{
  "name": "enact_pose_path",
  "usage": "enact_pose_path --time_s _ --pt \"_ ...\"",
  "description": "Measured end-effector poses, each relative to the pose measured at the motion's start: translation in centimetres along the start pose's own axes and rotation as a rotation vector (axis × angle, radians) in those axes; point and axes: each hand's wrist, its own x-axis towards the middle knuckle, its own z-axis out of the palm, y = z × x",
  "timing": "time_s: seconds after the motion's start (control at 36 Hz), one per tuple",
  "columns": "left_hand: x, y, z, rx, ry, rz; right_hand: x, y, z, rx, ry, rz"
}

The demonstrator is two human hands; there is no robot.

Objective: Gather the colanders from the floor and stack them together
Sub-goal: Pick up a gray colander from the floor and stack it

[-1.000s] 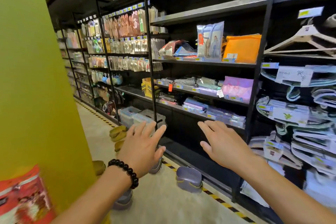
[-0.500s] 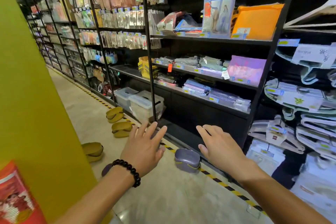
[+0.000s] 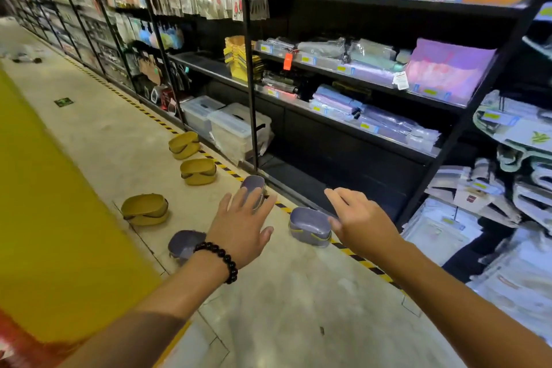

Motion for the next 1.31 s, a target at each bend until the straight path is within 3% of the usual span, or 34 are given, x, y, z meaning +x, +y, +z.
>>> enact_pose_path --time_s 0.28,0.75,1.31 --pt "5.1 -1.2 4.1 -0.01 -0.075 -0.023 7.2 2.6 4.0 0.089 -0.17 0.01" --pt "17.5 -5.4 7.9 0.036 -0.168 -0.335 25.9 8.8 9.4 0.074 -0.168 -0.305" --pt "17.0 -20.5 13.9 -0.02 -0.196 -0.825 45.8 -3.7 17.0 0.116 -0.275 -0.647"
